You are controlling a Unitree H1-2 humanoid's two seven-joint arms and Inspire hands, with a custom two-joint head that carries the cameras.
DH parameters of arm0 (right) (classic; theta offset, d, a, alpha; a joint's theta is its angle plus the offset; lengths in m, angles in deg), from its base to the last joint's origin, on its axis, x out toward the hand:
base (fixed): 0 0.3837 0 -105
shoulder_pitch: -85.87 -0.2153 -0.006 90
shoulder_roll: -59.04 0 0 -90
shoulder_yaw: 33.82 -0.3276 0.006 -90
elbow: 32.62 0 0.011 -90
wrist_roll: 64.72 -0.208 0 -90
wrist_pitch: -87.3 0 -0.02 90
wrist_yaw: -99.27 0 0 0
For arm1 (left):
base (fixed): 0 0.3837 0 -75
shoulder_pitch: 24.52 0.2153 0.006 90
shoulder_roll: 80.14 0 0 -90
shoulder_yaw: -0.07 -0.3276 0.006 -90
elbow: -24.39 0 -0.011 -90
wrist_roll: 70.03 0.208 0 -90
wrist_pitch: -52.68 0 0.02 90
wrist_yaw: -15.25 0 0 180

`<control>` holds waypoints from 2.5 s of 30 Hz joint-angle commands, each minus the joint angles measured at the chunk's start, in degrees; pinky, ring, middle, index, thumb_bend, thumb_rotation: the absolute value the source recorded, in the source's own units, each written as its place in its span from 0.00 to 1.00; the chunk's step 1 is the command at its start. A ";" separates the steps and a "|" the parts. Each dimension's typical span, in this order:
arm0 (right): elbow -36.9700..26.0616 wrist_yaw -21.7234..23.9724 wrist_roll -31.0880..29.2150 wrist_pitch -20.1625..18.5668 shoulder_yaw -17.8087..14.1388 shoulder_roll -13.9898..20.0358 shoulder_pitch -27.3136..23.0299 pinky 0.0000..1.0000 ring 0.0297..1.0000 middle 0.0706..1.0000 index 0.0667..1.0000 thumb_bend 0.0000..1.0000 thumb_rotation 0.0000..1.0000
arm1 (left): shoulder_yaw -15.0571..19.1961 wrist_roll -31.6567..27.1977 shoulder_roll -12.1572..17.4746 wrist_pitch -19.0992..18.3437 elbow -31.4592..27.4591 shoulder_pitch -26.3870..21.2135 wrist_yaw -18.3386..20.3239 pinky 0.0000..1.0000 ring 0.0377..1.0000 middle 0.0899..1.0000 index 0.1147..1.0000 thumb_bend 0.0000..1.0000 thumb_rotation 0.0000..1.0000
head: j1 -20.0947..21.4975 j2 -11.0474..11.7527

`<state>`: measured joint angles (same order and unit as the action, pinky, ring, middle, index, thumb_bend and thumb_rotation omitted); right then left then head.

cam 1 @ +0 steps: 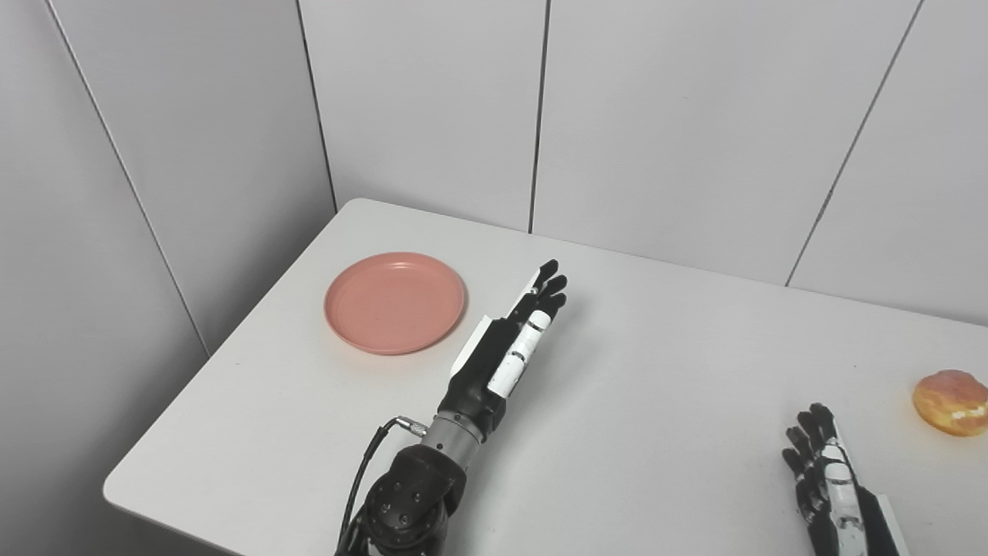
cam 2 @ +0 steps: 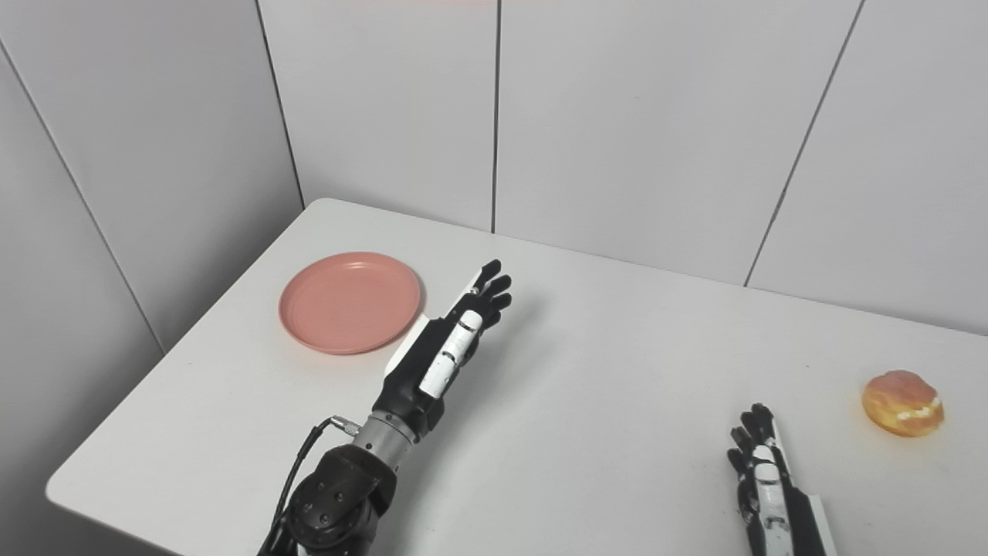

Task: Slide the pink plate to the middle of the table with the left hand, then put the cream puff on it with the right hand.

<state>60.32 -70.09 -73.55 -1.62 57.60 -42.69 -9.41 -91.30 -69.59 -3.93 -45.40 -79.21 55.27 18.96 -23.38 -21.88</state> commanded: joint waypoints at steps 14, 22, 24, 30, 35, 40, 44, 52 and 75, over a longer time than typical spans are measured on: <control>3.31 -0.25 -0.54 -0.99 -0.14 -0.69 2.55 1.00 1.00 1.00 1.00 0.11 1.00 | 7.00 -0.57 3.56 3.08 -1.63 -4.27 -3.11 0.99 0.97 0.99 0.98 0.49 1.00 | -0.16 0.36; 2.91 -0.22 -0.31 -0.99 -0.09 -0.60 2.77 1.00 1.00 1.00 1.00 0.10 1.00 | 11.16 -3.01 5.75 2.28 -0.90 -6.97 -4.21 1.00 0.98 0.99 0.98 0.45 1.00 | -0.39 0.17; 3.26 0.01 -0.40 -0.42 -0.11 -0.50 2.72 1.00 1.00 1.00 1.00 0.10 1.00 | 12.44 -3.56 6.49 1.60 -1.05 -8.25 -4.68 1.00 0.98 0.99 0.98 0.43 1.00 | -0.51 0.11; 3.08 0.12 -0.77 -0.78 -0.15 -0.44 2.77 1.00 1.00 1.00 1.00 0.10 1.00 | 14.97 -3.44 8.19 1.54 0.43 -10.78 -6.12 1.00 0.97 0.99 0.97 0.44 1.00 | -0.70 0.07; 3.14 0.44 -1.09 -0.56 -0.04 -0.17 2.79 1.00 1.00 1.00 1.00 0.10 1.00 | 17.15 -3.60 9.60 0.67 1.53 -12.06 -7.51 1.00 0.96 0.97 0.96 0.47 1.00 | -1.21 0.00; 2.26 0.24 -1.69 -1.75 -0.26 -0.25 2.90 1.00 1.00 1.00 1.00 0.10 1.00 | 19.15 -3.97 10.70 1.34 3.60 -13.01 -8.53 0.96 0.94 0.95 0.94 0.45 1.00 | -1.81 0.00; 2.98 0.45 -1.61 -0.93 -0.27 0.15 2.81 1.00 1.00 1.00 1.00 0.10 1.00 | 20.45 -5.19 12.47 2.39 6.12 -13.65 -8.31 0.97 0.95 0.96 0.95 0.44 1.00 | -2.01 0.03; 2.71 0.25 -1.27 -1.52 -0.06 0.40 2.88 1.00 1.00 1.00 1.00 0.10 1.00 | 22.73 -7.71 15.08 1.31 9.23 -14.67 -8.96 0.98 0.96 0.96 0.95 0.45 1.00 | -2.18 -0.09; 2.15 0.36 -1.98 -2.27 0.07 0.42 2.89 1.00 1.00 1.00 1.00 0.10 1.00 | 26.35 -13.76 20.59 1.30 19.34 -14.92 -7.90 0.92 0.93 0.92 0.91 0.39 1.00 | -2.30 -0.36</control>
<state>59.76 -69.98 -75.29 -1.97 57.51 -42.14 -9.15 -65.43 -82.40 14.63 -45.25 -59.46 42.56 10.49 -25.75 -22.24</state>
